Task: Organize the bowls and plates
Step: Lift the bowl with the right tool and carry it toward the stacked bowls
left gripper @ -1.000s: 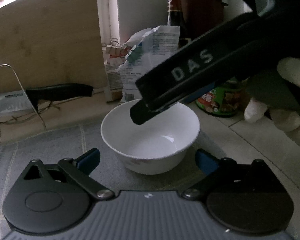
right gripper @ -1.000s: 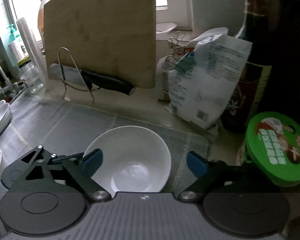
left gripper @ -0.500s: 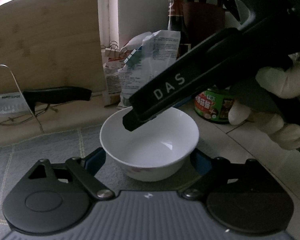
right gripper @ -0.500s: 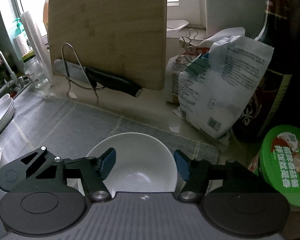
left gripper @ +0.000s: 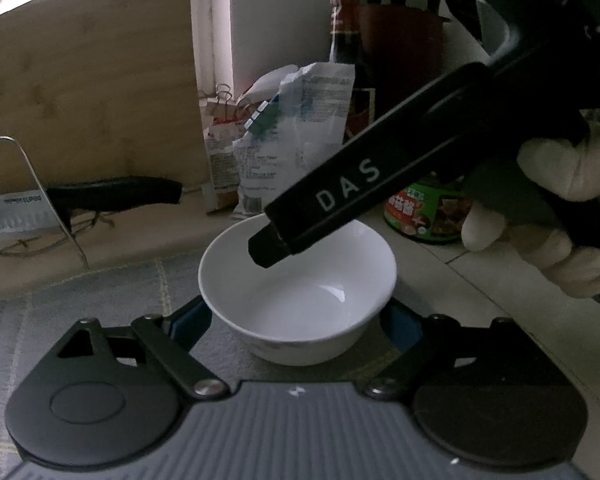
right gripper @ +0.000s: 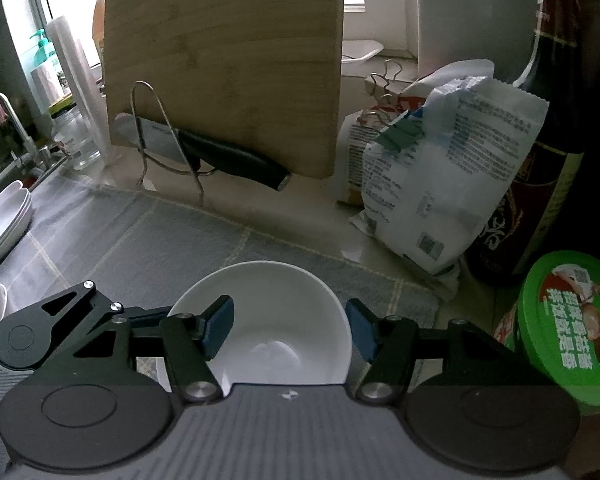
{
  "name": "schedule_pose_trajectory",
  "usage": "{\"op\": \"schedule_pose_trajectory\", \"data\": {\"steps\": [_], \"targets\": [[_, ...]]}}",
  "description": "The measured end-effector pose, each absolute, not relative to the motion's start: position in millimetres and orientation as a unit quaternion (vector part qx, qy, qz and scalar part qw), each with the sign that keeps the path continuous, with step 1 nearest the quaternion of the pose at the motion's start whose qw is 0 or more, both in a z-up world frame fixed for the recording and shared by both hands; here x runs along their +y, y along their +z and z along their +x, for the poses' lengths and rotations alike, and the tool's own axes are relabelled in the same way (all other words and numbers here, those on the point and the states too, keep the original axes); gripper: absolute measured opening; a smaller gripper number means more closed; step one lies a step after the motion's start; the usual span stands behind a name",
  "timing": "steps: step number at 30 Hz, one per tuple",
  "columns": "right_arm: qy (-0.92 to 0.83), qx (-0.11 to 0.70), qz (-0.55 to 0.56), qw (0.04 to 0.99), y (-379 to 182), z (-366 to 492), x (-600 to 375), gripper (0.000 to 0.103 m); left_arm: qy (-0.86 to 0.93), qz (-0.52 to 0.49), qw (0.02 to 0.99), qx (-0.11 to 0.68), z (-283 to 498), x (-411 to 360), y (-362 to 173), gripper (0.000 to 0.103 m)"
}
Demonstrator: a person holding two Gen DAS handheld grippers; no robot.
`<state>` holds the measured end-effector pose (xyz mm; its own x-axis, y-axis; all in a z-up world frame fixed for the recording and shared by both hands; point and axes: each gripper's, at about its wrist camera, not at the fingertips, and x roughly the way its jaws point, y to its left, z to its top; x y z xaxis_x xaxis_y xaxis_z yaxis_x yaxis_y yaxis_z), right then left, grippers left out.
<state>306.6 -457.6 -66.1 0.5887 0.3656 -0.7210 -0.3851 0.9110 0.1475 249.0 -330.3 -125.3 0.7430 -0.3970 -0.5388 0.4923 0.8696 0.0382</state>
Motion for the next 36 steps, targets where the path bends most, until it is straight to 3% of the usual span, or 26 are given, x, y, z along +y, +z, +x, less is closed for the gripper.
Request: {"op": "schedule_pose_trajectory", "data": {"steps": [36], "targets": [[0.277,0.344,-0.036,0.896,8,214,-345,0.068,-0.211,0.069,0.943,0.248,152,-214,-50,0.091]]}}
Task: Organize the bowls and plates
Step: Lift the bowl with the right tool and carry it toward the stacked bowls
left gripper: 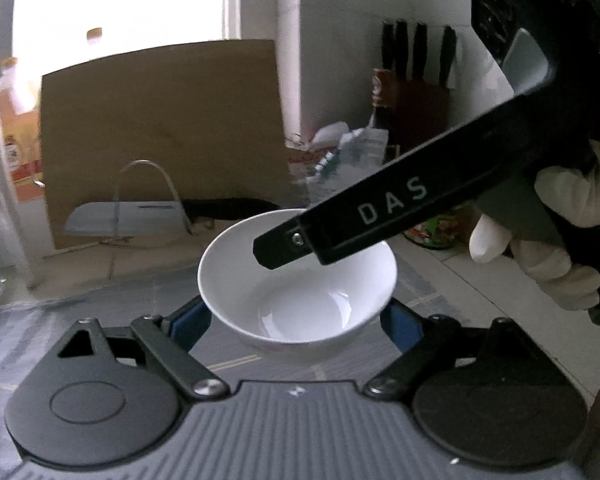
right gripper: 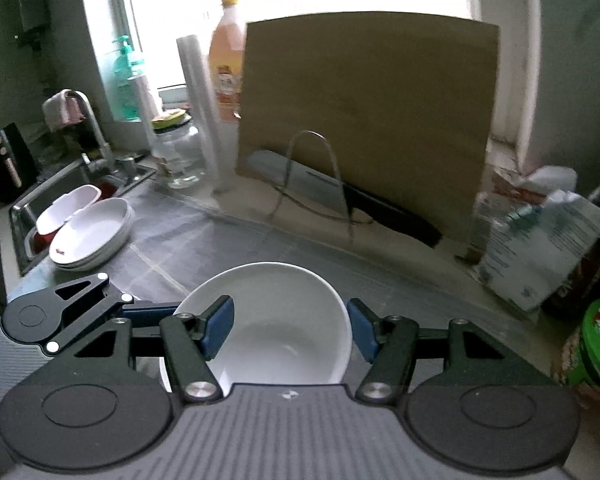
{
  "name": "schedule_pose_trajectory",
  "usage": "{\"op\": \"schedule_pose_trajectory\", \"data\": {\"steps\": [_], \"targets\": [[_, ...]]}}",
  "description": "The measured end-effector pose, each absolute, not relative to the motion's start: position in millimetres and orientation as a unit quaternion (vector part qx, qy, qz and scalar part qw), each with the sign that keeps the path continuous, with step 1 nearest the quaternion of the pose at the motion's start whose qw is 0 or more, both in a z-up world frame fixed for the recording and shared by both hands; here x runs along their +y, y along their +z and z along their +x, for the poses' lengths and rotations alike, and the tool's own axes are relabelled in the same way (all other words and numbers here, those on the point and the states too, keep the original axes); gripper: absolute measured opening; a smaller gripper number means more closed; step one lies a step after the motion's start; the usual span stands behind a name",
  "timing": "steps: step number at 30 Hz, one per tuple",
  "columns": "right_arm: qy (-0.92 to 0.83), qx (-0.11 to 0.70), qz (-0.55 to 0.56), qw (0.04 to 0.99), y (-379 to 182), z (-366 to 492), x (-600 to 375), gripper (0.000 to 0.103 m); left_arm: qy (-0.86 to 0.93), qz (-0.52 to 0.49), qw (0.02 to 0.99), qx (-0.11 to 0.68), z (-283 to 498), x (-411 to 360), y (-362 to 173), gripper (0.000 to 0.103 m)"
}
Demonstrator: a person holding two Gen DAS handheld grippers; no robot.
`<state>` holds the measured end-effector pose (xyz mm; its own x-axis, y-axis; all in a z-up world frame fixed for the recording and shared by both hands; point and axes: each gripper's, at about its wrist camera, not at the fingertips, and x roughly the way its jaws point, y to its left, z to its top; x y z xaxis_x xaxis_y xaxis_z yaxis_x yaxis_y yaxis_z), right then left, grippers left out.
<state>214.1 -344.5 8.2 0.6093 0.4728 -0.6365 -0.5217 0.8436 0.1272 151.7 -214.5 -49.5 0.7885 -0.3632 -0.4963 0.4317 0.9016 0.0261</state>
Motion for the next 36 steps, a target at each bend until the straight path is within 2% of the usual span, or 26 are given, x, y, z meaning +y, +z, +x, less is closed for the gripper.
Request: {"op": "schedule_pose_trajectory", "data": {"steps": [16,36], "targets": [[0.35,0.333,-0.058,0.874,17,198,-260,0.068,-0.143,0.056,0.956,0.251,116,-141,-39,0.091],[0.377,0.358,-0.074,0.851,-8,188,-199,0.068,-0.115,0.047,0.953,0.277,99,-90,-55,0.091]]}}
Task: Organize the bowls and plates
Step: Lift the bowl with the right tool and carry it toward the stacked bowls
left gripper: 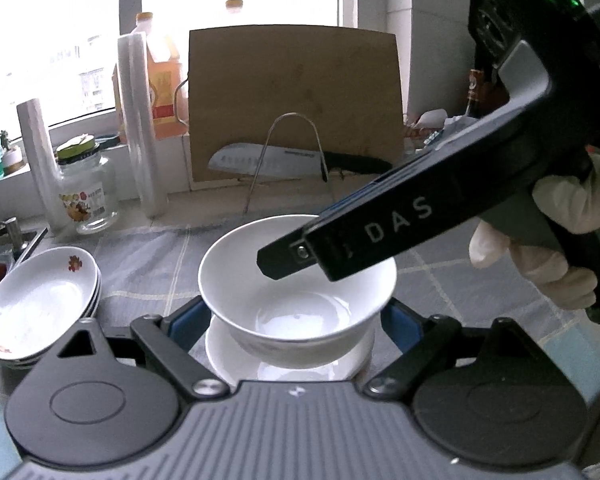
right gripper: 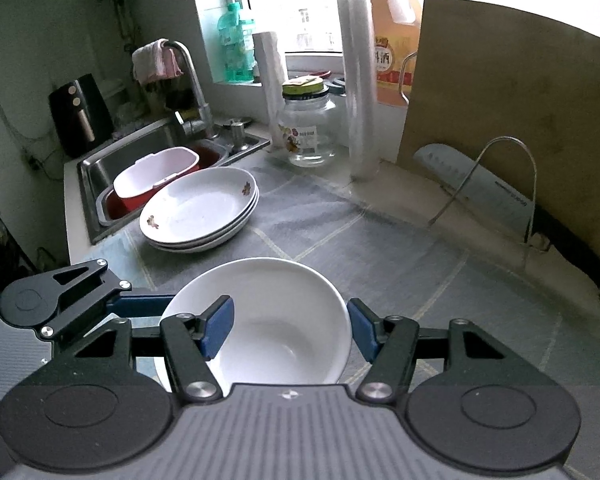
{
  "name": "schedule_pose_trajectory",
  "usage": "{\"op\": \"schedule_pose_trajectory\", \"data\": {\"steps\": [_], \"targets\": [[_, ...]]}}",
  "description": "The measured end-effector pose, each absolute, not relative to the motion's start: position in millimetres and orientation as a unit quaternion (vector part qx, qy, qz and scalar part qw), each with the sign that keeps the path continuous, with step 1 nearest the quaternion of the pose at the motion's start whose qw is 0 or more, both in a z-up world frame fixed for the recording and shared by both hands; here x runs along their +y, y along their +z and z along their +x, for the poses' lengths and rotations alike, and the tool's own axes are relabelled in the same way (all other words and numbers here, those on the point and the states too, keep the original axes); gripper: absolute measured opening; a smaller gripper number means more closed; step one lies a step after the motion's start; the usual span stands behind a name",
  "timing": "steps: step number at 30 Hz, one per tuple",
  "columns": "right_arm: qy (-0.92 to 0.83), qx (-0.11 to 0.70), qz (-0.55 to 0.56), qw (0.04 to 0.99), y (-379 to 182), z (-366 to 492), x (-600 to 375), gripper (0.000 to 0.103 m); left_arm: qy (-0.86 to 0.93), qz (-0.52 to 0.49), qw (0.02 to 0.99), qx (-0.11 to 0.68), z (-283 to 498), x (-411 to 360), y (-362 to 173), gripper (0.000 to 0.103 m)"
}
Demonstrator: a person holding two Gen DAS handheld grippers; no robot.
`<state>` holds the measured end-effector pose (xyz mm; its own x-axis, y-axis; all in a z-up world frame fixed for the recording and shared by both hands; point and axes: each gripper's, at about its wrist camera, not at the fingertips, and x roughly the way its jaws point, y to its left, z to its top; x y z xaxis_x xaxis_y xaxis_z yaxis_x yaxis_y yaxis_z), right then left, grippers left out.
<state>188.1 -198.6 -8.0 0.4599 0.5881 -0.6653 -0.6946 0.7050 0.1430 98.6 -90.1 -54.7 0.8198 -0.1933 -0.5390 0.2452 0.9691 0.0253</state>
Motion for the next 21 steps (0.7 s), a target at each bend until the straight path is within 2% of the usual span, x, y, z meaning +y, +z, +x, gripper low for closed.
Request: {"op": "schedule_pose_trajectory", "data": {"steps": [21], "targets": [[0.366,0.373,-0.074,0.849,-25,192,-195,0.068,-0.122,0.047,0.948,0.29,103,-89,-70,0.092]]}}
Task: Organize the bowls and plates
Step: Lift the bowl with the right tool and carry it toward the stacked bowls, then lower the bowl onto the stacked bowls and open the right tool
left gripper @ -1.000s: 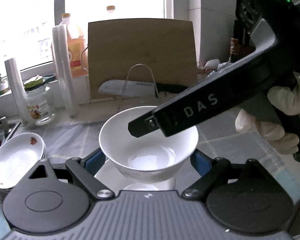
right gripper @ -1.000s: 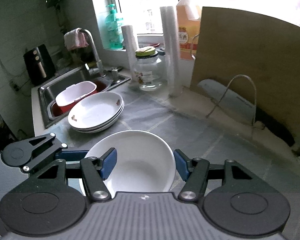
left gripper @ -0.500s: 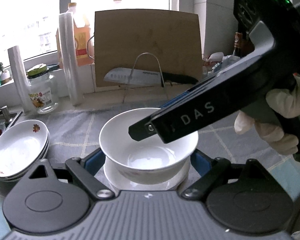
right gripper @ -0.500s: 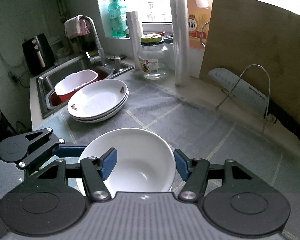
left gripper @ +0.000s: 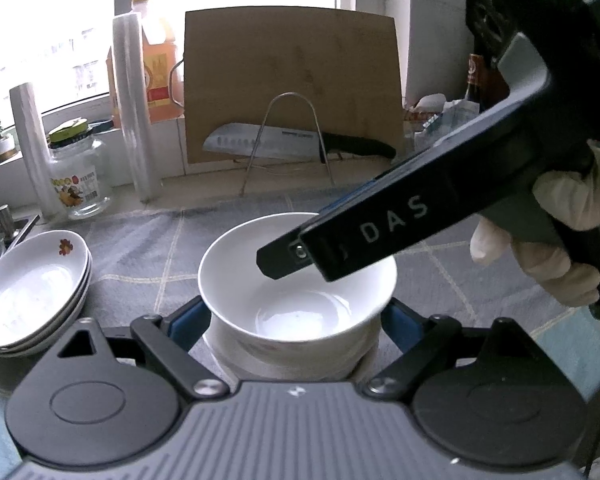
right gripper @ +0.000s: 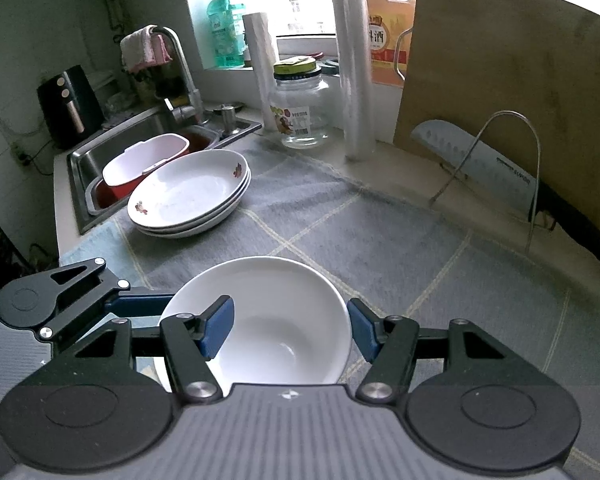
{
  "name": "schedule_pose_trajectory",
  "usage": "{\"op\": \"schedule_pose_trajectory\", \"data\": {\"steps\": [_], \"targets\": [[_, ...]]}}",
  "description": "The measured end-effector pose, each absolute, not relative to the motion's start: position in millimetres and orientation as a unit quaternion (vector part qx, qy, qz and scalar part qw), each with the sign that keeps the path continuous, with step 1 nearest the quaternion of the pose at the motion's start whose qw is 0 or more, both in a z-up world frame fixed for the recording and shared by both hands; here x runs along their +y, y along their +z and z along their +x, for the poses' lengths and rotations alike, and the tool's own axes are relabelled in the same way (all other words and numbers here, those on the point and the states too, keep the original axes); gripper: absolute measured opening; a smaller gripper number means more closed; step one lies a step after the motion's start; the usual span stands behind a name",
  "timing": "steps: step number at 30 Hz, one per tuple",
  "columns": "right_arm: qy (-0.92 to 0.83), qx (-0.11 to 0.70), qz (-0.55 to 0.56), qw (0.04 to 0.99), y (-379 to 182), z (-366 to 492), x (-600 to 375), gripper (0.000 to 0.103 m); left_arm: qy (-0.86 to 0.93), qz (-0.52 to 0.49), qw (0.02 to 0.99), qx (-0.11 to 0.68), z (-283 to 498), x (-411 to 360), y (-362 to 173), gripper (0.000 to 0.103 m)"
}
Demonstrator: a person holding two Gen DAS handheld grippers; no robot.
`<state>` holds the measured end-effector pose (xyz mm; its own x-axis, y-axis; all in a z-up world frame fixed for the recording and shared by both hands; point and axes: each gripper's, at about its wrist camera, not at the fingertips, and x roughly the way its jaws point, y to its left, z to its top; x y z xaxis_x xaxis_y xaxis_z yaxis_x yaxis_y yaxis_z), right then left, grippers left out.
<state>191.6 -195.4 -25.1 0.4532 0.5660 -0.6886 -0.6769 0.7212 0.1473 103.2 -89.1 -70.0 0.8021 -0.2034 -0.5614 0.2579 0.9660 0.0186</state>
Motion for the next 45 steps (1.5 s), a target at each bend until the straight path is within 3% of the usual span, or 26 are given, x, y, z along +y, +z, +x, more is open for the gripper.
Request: {"op": "schedule_pose_trajectory", "data": {"steps": [31,33,35,38,45], "targets": [[0.369,0.389,-0.073,0.841,-34,194,-193,0.068,-0.124,0.036,0.944,0.303,109,-85,-75,0.097],[0.371,0.391,-0.071,0.84,-35,194,-193,0.073,-0.124,0.036,0.943,0.306,110,-85,-76,0.099],[0.375,0.395,-0.062,0.836,-34,193,-193,0.087,-0.125,0.036,0.943,0.306,110,-84,-77,0.099],[0.372,0.385,-0.067,0.842,-30,188,-195,0.1,-0.125,0.036,0.943,0.306,107,-83,-75,0.099],[0.369,0.387,-0.076,0.842,-31,178,-198,0.103,-0.121,0.036,0.943,0.309,97,-75,-71,0.1]]}}
